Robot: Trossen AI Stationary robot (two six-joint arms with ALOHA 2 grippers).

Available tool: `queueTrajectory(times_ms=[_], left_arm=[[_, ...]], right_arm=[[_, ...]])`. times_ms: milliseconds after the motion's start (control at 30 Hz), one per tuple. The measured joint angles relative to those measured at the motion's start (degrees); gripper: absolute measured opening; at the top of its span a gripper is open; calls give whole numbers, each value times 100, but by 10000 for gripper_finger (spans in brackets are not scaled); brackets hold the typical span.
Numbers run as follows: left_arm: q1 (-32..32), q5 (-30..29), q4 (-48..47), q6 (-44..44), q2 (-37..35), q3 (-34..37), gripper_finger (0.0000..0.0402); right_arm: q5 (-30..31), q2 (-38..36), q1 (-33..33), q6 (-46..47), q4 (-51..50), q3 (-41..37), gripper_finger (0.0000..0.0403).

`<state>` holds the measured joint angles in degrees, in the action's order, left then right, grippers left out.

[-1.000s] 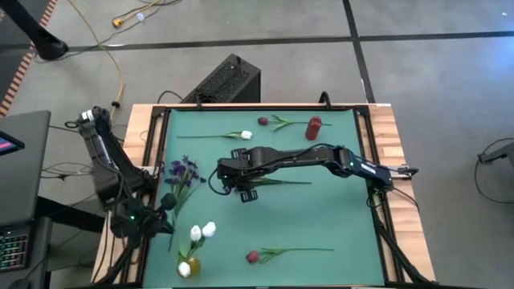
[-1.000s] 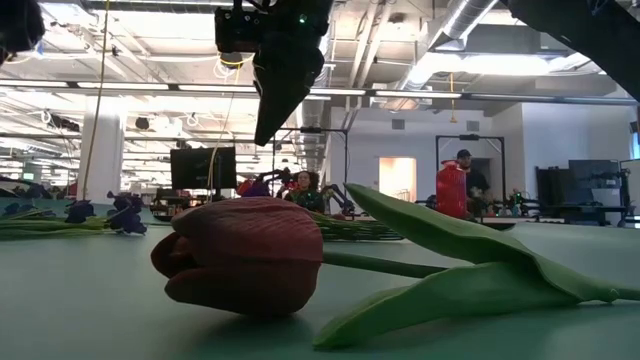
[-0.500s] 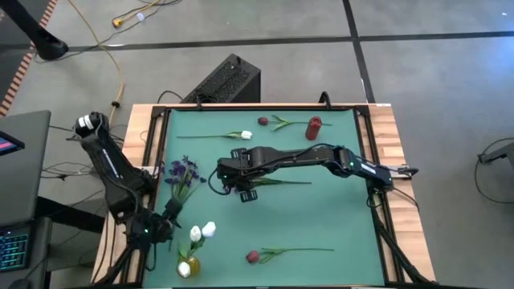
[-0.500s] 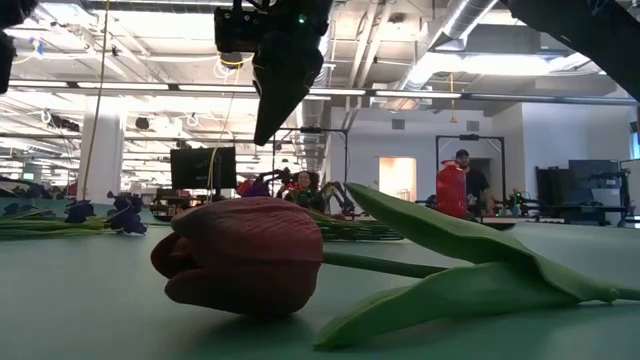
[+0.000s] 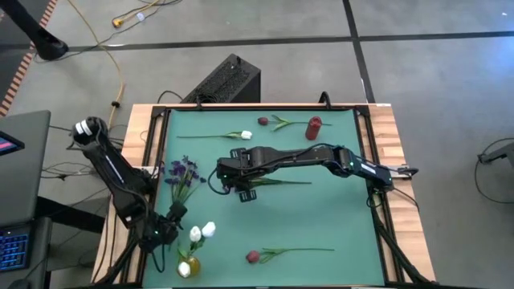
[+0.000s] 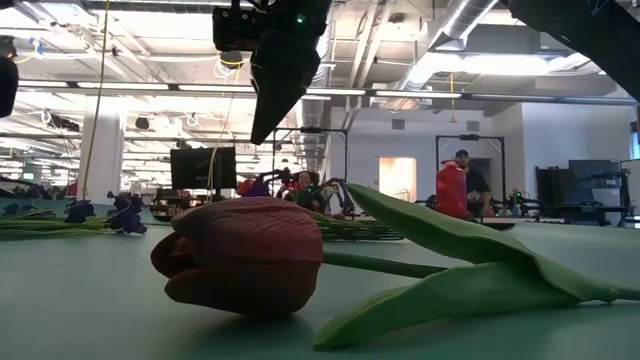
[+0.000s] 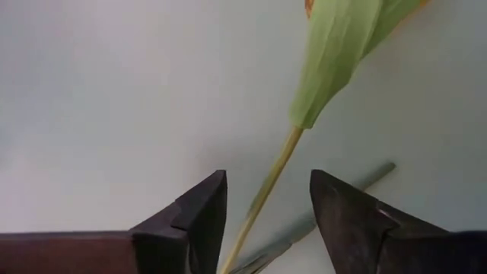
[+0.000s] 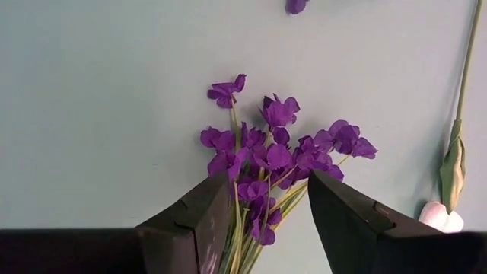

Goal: Sort flowers into vase by color
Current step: Put the white tulip into the yellow vase

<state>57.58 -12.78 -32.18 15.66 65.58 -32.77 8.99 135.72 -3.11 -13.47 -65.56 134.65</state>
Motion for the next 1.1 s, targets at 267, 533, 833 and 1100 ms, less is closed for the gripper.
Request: queueTrajectory(times_ms=[267, 533, 833, 1100], left_arm=[[0, 15, -35, -42, -205, 0, 117], [0, 52, -37, -42, -183, 0, 73], [0, 7, -28, -37, -183, 0, 70], [0, 37, -16, -115, -183, 0, 10]], right_arm=[[0, 0, 0, 0, 3, 0, 205], [0, 0, -22, 0, 2, 0, 205], [0, 2, -26, 2, 2, 0, 205], [0, 2, -28, 107, 0, 0, 205]])
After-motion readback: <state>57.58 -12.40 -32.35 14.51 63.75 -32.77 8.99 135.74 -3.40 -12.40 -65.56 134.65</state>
